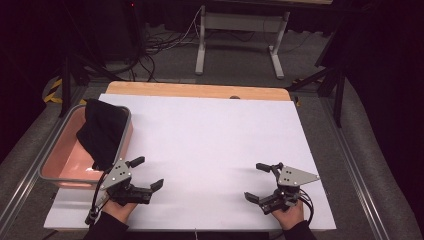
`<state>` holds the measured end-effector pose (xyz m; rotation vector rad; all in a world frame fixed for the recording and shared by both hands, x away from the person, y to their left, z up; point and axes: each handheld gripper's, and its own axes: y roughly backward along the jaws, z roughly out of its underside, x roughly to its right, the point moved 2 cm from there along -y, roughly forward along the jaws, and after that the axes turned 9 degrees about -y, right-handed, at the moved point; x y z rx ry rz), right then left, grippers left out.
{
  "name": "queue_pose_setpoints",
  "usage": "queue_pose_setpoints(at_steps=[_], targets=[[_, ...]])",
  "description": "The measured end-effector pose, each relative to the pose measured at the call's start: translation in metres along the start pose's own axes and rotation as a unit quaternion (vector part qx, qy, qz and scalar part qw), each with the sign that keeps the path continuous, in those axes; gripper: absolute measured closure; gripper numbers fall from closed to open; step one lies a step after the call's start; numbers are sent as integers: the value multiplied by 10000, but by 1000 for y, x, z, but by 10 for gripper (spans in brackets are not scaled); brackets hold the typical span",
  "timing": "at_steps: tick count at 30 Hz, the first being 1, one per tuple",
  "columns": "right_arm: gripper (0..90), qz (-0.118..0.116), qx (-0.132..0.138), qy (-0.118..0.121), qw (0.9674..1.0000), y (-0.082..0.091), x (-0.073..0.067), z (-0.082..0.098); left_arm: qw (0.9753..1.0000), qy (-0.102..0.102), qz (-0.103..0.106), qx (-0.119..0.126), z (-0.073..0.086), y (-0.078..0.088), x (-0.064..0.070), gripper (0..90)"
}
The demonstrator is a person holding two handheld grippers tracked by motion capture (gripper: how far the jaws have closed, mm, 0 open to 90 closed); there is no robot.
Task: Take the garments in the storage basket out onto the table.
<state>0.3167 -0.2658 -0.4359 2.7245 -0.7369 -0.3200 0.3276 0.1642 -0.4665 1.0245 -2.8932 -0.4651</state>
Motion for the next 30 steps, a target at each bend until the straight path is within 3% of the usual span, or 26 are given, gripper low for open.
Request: queue_pose_setpoints(at_steps=[15, 18, 22, 26, 30], targets=[[4, -45, 26, -24, 10000, 1, 0, 0, 9999, -94, 17, -105, -5, 1, 2, 21], [4, -44, 34, -29, 10000, 2, 0, 0, 9999, -63, -6, -149, -6, 2, 0, 20], [5, -50, 29, -21, 10000, 1, 0, 0, 9998, 71, 111, -153, -6, 2, 0, 20], [5, -54, 31, -17, 10000, 1, -1, 0, 9998, -32, 101, -141, -10, 3, 0, 21], [5, -53, 29, -23, 10000, 2, 0, 0, 9997, 25, 143, -192, -11, 4, -1, 28]])
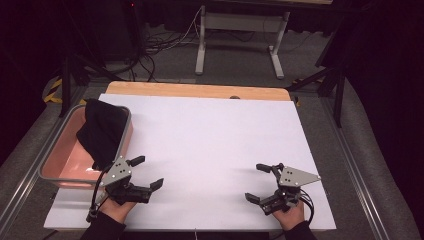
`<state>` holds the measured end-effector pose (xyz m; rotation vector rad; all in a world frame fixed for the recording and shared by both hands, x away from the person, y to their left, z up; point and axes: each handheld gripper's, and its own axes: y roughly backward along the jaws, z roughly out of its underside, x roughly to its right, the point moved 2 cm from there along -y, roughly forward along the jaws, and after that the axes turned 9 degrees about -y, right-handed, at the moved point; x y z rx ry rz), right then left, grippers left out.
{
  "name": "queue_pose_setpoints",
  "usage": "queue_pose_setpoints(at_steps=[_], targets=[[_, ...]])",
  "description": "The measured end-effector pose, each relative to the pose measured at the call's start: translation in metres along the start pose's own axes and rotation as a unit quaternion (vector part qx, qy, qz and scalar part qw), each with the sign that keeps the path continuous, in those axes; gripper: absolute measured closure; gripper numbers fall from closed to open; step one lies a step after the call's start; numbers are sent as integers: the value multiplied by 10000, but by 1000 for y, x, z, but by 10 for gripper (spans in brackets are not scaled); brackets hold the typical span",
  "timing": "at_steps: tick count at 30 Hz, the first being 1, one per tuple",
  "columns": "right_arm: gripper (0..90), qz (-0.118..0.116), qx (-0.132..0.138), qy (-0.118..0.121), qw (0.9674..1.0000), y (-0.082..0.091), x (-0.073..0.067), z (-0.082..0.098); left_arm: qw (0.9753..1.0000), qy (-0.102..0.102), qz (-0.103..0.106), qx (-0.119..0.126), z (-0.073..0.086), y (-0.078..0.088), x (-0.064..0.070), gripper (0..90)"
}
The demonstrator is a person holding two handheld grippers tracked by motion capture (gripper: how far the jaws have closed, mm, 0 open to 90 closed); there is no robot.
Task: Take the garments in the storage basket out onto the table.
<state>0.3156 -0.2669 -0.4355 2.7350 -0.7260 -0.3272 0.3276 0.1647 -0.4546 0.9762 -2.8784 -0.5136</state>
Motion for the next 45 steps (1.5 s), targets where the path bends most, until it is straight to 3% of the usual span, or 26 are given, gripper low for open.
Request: queue_pose_setpoints(at_steps=[6, 11, 23, 29, 45], targets=[[6, -9, -14, 0, 10000, -1, 0, 0, 9999, -6, -24, 99, -10, 8, 0, 31], [6, -21, -54, -5, 10000, -2, 0, 1, 9998, -172, -121, -30, -19, 15, 0, 31], [5, -40, -50, -7, 10000, -2, -1, 1, 9999, -40, -106, -94, -30, 25, -8, 31], [5, -46, -49, -3, 10000, -2, -1, 1, 9997, -148, -106, -163, -34, 26, -7, 31], [6, -58, -65, -18, 10000, -2, -1, 1, 9992, -104, -285, -253, -45, 44, -30, 35]])
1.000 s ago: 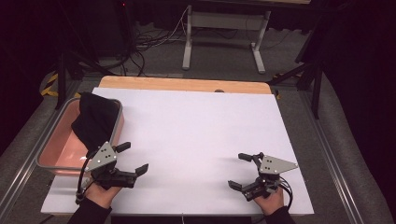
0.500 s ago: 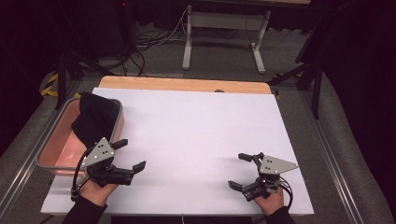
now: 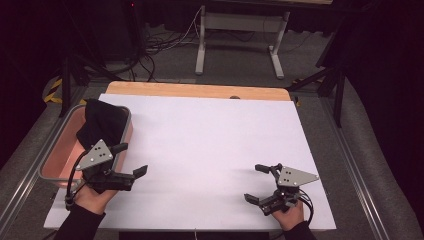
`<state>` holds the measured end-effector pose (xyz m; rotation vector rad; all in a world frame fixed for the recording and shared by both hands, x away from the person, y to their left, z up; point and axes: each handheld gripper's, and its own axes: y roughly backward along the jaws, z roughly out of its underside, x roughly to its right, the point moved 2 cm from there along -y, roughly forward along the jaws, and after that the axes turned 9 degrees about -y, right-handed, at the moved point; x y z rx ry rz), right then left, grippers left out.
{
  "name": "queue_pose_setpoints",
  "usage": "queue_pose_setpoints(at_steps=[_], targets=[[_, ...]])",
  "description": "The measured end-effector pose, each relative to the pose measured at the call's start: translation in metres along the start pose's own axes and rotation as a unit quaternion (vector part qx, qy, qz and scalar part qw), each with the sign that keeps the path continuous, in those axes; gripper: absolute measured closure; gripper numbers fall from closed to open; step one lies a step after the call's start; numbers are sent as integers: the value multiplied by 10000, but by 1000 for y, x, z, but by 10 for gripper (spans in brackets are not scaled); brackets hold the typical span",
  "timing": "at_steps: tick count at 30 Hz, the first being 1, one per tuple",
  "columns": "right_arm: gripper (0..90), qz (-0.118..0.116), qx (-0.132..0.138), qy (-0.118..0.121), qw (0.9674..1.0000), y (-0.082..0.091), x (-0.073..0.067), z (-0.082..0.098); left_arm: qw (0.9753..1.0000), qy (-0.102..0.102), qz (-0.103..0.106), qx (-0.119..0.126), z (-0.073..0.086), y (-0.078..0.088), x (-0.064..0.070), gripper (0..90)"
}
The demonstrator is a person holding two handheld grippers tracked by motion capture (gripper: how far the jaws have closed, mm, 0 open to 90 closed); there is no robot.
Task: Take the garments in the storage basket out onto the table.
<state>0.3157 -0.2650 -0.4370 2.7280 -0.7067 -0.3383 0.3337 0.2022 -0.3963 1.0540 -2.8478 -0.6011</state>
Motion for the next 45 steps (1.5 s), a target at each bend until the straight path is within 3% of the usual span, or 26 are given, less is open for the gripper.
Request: queue_pose_setpoints(at_steps=[16, 21, 29, 36, 39, 45], targets=[[6, -10, -17, -23, 10000, -1, 0, 0, 9998, 100, -165, -31, -3, 15, -23, 32], [6, -14, -14, -19, 10000, -1, 0, 0, 9994, 105, -320, -81, -4, 20, -32, 31], [6, -6, -19, -15, 10000, -1, 0, 0, 9978, 201, -609, -185, -3, 26, -48, 30], [6, -11, -16, -15, 10000, -1, 0, 1, 9965, 336, -736, -228, 0, 26, -59, 38], [5, -8, -4, -2, 10000, -1, 0, 1, 9950, 377, -903, -223, 1, 29, -67, 39], [6, 8, -7, 2, 10000, 0, 1, 1, 9931, 467, -1031, -293, 4, 31, -78, 27]])
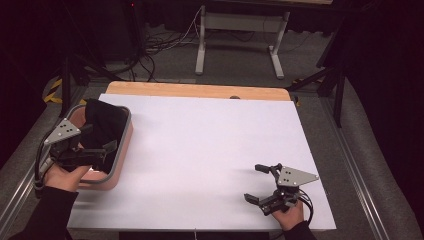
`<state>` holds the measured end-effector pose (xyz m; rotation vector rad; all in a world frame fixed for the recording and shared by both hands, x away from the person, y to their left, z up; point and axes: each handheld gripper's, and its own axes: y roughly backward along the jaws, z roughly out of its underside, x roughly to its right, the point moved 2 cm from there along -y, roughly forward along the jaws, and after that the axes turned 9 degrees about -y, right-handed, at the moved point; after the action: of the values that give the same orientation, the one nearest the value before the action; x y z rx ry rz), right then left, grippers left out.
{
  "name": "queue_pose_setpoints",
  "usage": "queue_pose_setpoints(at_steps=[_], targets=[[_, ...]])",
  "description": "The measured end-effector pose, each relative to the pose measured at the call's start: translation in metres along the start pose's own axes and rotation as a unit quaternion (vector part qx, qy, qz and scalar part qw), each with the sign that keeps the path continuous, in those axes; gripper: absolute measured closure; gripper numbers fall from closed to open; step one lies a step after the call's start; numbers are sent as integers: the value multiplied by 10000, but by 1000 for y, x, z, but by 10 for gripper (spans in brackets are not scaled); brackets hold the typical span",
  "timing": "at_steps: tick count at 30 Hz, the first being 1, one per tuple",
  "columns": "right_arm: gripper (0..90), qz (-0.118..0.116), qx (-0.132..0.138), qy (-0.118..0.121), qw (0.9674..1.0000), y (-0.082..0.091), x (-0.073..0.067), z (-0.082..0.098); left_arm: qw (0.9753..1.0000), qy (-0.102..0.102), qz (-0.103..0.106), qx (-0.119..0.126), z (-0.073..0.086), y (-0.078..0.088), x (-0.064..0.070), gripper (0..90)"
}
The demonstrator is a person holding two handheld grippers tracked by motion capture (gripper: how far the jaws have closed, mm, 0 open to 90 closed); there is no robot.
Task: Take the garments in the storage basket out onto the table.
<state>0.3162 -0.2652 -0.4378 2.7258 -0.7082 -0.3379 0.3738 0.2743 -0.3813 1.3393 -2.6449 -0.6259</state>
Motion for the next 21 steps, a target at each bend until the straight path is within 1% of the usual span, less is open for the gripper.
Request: queue_pose_setpoints(at_steps=[1, 8, 12, 16, 21], targets=[[5, -1, 9, 7, 10000, 0, 0, 0, 10000, 35, -18, -1, 1, 0, -2, 21], [5, 5, 32, 21, 10000, 1, 0, 0, 9990, 87, -389, -209, 5, -2, -19, 19], [5, 7, 45, 20, 10000, 1, 0, 0, 9982, 121, -517, -279, 7, -5, -28, 17], [6, 7, 53, 16, 10000, 1, 0, 0, 9978, 157, -555, -323, 8, -9, -34, 19], [5, 6, 55, 14, 10000, 1, 0, 0, 9978, 211, -525, -344, 9, -14, -39, 19]])
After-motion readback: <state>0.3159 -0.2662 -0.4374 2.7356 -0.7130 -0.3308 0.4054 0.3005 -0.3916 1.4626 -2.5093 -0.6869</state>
